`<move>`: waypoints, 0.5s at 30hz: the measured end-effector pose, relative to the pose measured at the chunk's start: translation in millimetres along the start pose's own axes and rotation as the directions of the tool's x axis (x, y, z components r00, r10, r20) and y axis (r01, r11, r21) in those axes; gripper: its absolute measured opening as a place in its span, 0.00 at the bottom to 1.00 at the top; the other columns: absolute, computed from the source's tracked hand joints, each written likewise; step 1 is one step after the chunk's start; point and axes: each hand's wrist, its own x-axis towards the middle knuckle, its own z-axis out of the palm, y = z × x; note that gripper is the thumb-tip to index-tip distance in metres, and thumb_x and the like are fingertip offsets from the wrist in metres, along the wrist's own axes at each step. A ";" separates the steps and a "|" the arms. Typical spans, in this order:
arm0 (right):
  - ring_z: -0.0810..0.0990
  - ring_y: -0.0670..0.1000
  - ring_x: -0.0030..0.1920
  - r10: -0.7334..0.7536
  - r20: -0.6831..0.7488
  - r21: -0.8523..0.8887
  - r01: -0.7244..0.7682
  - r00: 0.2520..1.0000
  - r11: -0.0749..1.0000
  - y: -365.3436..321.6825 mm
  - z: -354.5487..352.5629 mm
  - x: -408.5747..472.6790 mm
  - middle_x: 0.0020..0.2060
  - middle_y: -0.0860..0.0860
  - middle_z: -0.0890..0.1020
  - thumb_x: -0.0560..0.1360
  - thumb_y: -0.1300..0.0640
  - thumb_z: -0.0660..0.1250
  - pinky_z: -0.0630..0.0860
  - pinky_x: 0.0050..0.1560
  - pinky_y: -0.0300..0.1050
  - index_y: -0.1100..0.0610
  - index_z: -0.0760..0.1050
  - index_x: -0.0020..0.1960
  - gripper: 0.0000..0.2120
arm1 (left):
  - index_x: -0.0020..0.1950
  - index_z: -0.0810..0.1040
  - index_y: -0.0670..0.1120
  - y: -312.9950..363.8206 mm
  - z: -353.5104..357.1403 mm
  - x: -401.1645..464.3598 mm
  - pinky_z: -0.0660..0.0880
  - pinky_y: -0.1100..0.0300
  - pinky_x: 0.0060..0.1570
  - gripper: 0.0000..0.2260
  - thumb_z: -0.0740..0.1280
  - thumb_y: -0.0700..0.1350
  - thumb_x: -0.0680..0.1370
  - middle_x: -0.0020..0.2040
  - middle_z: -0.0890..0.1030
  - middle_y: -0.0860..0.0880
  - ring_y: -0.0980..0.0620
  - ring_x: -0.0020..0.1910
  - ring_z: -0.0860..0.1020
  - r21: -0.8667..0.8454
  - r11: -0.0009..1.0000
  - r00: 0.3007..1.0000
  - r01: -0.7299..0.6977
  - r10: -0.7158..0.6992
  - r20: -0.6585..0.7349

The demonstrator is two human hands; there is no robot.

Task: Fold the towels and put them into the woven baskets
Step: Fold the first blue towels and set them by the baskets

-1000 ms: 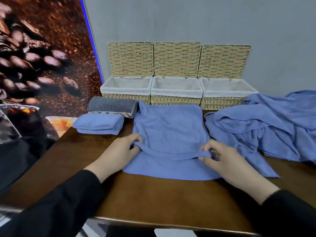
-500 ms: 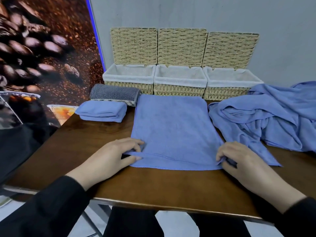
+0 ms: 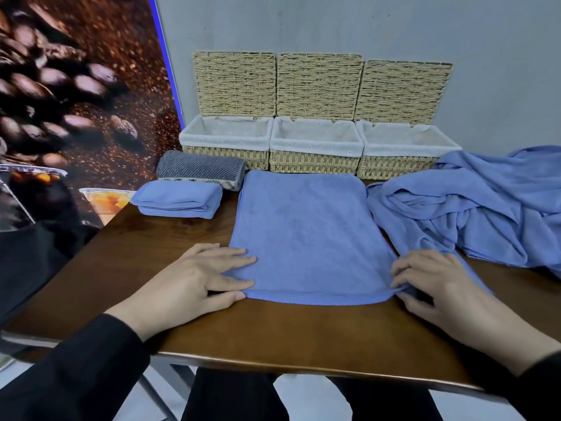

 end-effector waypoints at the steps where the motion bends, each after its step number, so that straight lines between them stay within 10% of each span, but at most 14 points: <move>1: 0.75 0.40 0.59 -0.005 -0.019 -0.012 0.005 1.000 1.000 -5.6 1.4 2.3 0.51 0.37 0.77 0.70 0.59 0.78 0.64 0.58 0.41 0.46 0.77 0.47 0.14 | 0.60 0.83 0.62 2.7 -0.7 -0.2 0.60 0.52 0.73 0.15 0.62 0.63 0.80 0.72 0.73 0.64 0.63 0.75 0.65 0.029 1.000 0.999 0.007 -0.006 -0.036; 9: 0.74 0.40 0.46 0.120 -0.151 0.385 -0.054 0.981 0.921 -81.4 -13.9 44.0 0.43 0.40 0.77 0.77 0.50 0.64 0.68 0.44 0.31 0.42 0.74 0.48 0.03 | 0.77 0.68 0.57 104.5 12.4 36.5 0.58 0.73 0.66 0.37 0.61 0.73 0.72 0.66 0.75 0.63 0.63 0.65 0.68 -0.161 0.978 0.969 0.134 -0.163 -0.185; 15: 0.77 0.44 0.53 -0.023 -0.129 0.458 0.081 0.991 0.885 -104.9 -16.9 59.8 0.47 0.39 0.79 0.77 0.43 0.70 0.68 0.54 0.34 0.42 0.76 0.52 0.07 | 0.46 0.78 0.51 110.0 4.3 44.0 0.71 0.61 0.41 0.04 0.64 0.46 0.80 0.40 0.78 0.55 0.53 0.40 0.76 -0.459 0.883 0.866 0.096 -0.301 -0.398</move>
